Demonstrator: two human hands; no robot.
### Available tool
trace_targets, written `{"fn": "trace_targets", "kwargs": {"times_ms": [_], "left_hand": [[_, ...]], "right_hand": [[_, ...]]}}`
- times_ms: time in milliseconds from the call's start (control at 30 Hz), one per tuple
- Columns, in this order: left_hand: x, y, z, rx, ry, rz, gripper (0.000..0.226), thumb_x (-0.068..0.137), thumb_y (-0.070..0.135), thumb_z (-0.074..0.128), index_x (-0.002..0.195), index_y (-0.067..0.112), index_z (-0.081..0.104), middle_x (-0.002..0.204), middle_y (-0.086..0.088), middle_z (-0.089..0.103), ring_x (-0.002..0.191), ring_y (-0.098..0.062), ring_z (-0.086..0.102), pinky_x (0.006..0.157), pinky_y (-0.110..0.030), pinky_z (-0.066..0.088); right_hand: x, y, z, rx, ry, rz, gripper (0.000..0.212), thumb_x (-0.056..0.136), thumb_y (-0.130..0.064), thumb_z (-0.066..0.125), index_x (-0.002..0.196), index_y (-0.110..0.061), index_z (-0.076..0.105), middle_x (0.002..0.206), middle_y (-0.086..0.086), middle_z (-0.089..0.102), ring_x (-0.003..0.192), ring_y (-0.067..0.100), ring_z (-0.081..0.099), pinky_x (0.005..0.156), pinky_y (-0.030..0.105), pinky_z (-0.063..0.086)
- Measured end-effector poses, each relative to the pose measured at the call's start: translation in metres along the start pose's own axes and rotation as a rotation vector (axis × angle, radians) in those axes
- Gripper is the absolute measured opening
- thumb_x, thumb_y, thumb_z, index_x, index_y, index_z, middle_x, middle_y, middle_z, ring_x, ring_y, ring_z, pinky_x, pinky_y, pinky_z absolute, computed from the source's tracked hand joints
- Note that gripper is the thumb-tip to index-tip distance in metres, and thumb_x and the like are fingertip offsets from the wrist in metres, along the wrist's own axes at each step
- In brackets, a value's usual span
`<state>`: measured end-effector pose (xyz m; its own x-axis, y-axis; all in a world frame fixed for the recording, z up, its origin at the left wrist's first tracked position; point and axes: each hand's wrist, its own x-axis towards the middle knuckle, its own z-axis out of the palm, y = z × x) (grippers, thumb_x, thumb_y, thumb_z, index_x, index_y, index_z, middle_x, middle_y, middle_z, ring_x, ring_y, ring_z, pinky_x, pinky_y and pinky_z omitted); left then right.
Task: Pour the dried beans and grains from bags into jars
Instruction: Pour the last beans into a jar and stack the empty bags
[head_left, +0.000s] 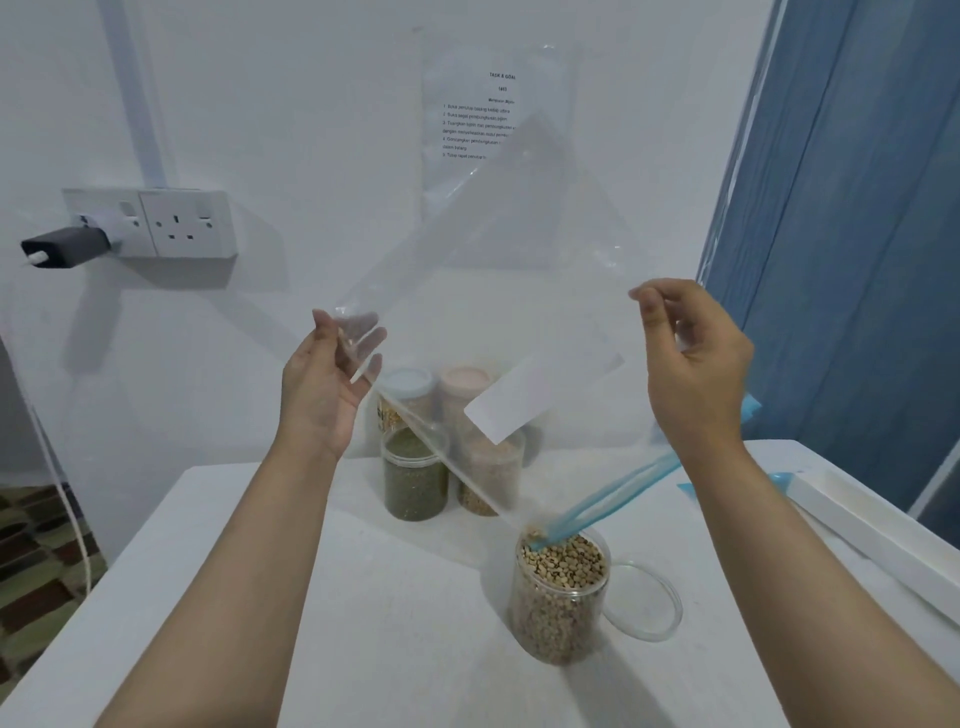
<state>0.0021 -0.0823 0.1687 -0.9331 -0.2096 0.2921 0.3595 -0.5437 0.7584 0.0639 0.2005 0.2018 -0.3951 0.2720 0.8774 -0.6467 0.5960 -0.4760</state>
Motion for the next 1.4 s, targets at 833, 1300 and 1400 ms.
{"fn": "trace_targets", "kwargs": {"times_ms": [833,1300,1400], "left_hand": [[0.007,0.003,-0.015,0.121,-0.059,0.133,0.015,0.095,0.002,0.056,0.101,0.012,0.066,0.089,0.001,0.072,0.089,-0.012,0.068,0.091,-0.026,0.055],[0.007,0.0,-0.003,0.338,-0.11,0.194,0.021,0.103,0.013,0.048,0.085,0.016,0.059,0.078,0.01,0.065,0.08,-0.007,0.062,0.079,-0.028,0.053],[0.006,0.0,-0.002,0.347,-0.093,0.19,0.02,0.103,0.013,0.047,0.091,0.015,0.063,0.086,0.009,0.07,0.088,-0.009,0.064,0.085,-0.031,0.052]], "right_hand": [[-0.01,0.004,-0.006,0.0,-0.005,-0.048,0.016,0.101,-0.021,0.055,0.101,-0.014,0.07,0.092,-0.005,0.067,0.086,0.019,0.062,0.077,0.03,0.049],[-0.013,0.007,-0.007,-0.011,0.014,-0.028,0.017,0.102,-0.022,0.055,0.101,-0.013,0.069,0.092,-0.005,0.066,0.087,0.018,0.062,0.078,0.036,0.052],[-0.014,0.008,-0.009,-0.024,0.017,-0.025,0.018,0.102,-0.023,0.054,0.1,-0.013,0.069,0.092,-0.004,0.066,0.086,0.018,0.062,0.077,0.036,0.051]]}}
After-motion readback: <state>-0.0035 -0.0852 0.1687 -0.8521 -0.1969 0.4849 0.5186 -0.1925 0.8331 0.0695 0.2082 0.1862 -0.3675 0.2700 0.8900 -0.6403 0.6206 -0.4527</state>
